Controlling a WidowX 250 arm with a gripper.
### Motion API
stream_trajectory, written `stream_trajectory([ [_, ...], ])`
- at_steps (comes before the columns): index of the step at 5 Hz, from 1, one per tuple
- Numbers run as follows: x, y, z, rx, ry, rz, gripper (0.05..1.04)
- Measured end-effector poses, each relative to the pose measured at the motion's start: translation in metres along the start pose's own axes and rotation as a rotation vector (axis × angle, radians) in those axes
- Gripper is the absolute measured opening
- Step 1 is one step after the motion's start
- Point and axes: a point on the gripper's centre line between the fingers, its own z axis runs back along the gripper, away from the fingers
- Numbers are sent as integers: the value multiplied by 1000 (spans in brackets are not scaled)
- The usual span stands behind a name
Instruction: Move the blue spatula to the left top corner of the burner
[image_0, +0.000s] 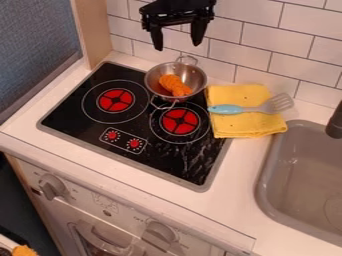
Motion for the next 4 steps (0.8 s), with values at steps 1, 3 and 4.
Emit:
stream_trajectory([
  [1,-10,0,-15,16,43,-16,999],
  [3,-48,-26,-21,-18,106,-220,999],
  [4,-51,-30,-7,-46,98,-277,999],
])
